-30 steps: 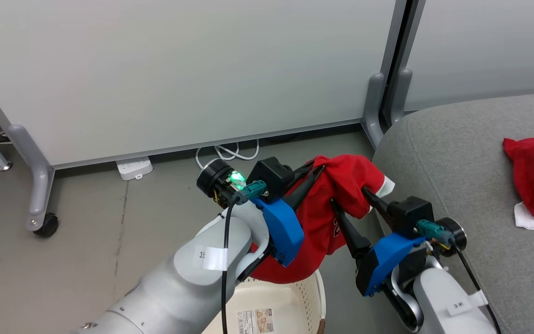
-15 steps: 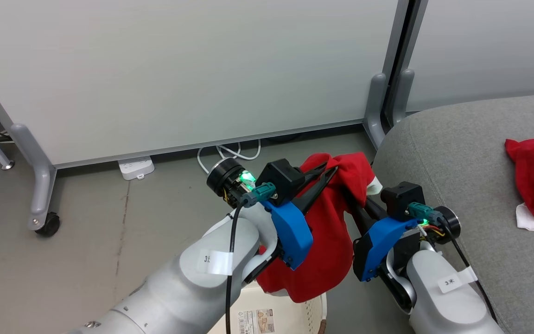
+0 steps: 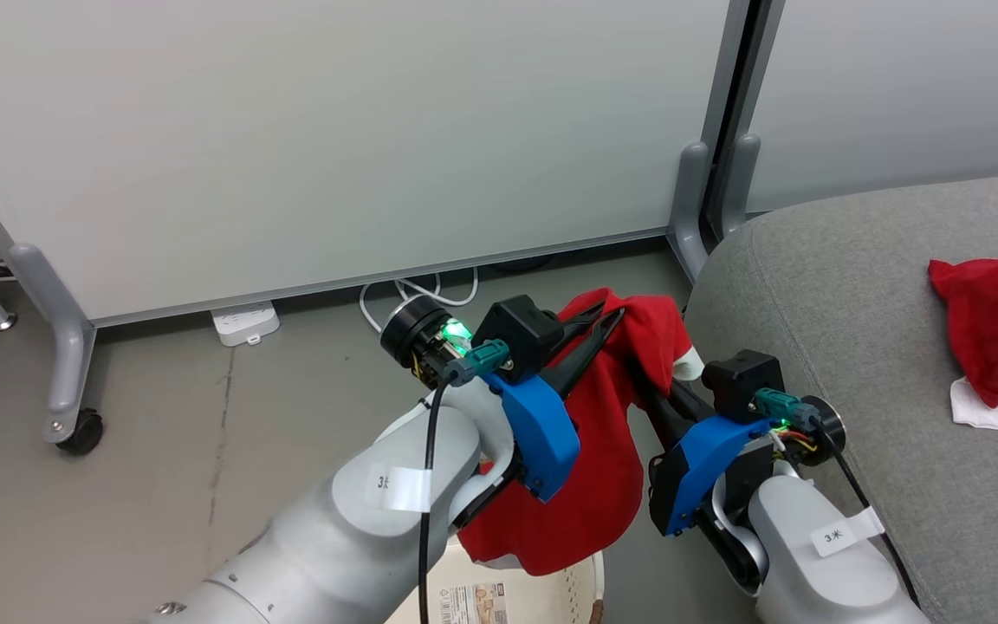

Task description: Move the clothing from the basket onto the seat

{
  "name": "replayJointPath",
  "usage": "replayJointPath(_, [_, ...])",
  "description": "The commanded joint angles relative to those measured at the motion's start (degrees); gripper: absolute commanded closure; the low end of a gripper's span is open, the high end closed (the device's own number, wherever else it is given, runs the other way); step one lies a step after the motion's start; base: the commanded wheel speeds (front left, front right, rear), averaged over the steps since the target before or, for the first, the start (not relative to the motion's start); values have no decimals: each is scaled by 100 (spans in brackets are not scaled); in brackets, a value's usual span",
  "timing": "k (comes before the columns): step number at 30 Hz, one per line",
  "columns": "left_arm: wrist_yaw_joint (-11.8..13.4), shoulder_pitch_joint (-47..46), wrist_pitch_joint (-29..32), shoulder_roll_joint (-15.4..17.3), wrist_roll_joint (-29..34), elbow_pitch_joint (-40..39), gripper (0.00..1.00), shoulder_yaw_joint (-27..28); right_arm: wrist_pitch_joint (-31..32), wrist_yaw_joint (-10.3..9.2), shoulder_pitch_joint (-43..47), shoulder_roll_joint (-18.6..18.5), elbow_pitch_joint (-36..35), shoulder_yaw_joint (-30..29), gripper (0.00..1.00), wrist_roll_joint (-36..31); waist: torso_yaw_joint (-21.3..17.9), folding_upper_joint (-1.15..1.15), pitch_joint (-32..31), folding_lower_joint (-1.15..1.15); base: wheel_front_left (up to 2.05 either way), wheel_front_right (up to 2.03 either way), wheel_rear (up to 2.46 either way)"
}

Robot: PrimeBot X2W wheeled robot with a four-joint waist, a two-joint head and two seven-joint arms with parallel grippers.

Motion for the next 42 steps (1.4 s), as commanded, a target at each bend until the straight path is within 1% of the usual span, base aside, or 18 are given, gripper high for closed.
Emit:
replayJointPath(1, [-12, 51, -29, -3, -10, 1, 100, 29, -38, 1, -100, -13, 28, 20, 100, 54, -8, 0, -3, 0, 0, 0, 0])
replayJointPath(24, [-12, 168, -29, -3, -90, 77, 100, 156, -178, 1, -201, -13, 175, 10, 100, 144, -38, 0, 18, 0, 0, 0, 0])
replayJointPath(25, [-12, 199, -29, -2, -98, 78, 98, 188, -186, 1, -205, -13, 169, 3, 100, 161, -38, 0, 23, 0, 0, 0, 0])
replayJointPath(26, [-12, 243, -29, -3, -105, 56, 65, 240, -191, 1, -212, -13, 164, -3, 100, 165, -38, 0, 29, 0, 0, 0, 0])
replayJointPath(27, [-12, 294, -29, -3, -99, 30, 34, 315, -196, 1, -218, -13, 158, -9, 100, 165, -38, 0, 35, 0, 0, 0, 0])
replayJointPath(28, [-8, 347, -29, -1, -73, 10, 1, 381, -200, 1, -220, -13, 151, -17, 100, 175, -37, 0, 40, 0, 0, 0, 0])
replayJointPath(32, [-8, 637, -29, 0, 26, -54, 0, 679, -209, 1, -218, -13, 129, -73, 100, 184, -24, 0, 59, 0, 0, 0, 0])
replayJointPath(35, [-8, 928, -29, 71, 146, -161, 0, 962, -218, 1, -224, -13, 114, -149, 100, 150, -5, 0, 75, 0, 0, 0, 0])
replayJointPath(42, [13, 1726, -29, 304, 644, -707, 0, 1859, -237, 1, -199, -12, 6, -368, 100, 61, 54, 0, 133, 0, 0, 0, 0])
